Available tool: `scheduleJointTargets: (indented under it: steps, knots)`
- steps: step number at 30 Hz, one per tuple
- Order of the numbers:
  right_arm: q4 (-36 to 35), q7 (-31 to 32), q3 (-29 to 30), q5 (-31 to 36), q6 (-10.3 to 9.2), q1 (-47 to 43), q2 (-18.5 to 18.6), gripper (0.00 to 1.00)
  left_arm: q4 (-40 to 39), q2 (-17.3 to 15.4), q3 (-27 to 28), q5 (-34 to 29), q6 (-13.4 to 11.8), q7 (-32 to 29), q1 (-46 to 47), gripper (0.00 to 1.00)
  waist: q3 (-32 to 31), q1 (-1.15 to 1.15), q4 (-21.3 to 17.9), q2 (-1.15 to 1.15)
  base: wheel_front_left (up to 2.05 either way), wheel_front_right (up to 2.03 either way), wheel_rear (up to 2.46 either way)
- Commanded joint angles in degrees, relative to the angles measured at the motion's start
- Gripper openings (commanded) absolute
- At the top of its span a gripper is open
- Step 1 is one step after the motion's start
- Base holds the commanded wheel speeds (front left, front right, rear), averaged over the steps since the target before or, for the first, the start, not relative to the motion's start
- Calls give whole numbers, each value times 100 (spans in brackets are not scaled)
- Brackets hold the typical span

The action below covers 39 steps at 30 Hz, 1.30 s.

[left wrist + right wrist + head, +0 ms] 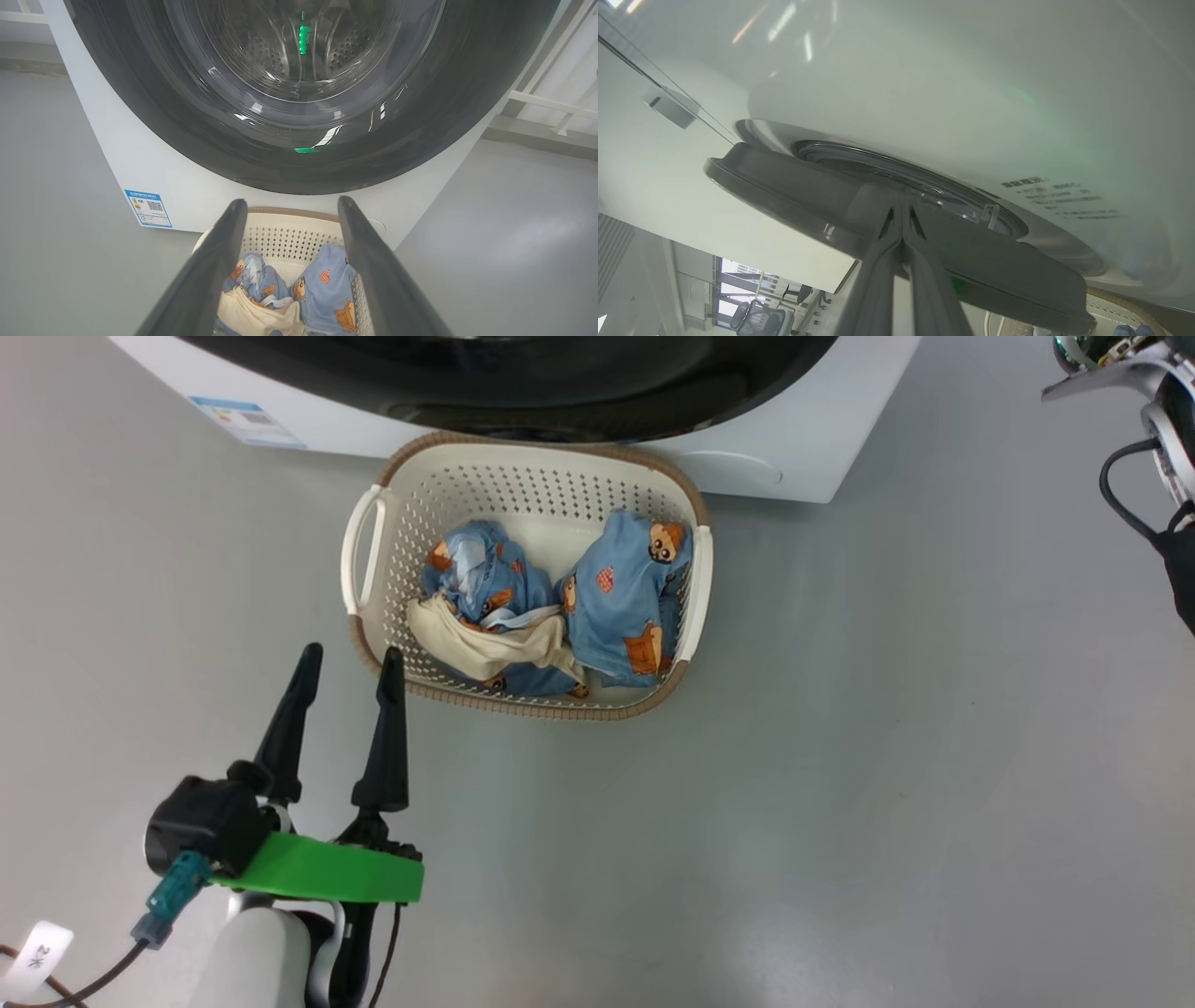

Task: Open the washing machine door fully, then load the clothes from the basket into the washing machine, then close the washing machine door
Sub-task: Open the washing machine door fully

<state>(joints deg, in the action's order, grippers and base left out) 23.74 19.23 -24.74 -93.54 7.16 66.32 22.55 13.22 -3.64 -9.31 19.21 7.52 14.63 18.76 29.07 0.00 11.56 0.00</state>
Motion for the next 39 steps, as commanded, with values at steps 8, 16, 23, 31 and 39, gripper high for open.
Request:
scheduleJointTargets:
  steps: [8,16,23,31,39]
  knots:
    - [18,209,41,191,33,301,-138,0,-176,-39,89,77,-3,37,136,100,208,0,163,0,0,0,0]
    - [64,246,30,319,33,409,-162,0,-180,-6,52,88,-3,37,165,100,284,0,243,0,0,0,0]
    - [87,272,-32,365,33,310,-168,0,-119,24,-22,118,-3,37,161,100,175,0,332,0,0,0,0]
    - [119,375,-238,432,33,159,-214,0,-106,42,-34,148,-3,37,78,100,35,0,355,0,0,0,0]
    - [171,456,-409,402,33,-75,-288,0,-116,54,-29,147,-3,37,-24,100,-217,0,380,0,0,0,0]
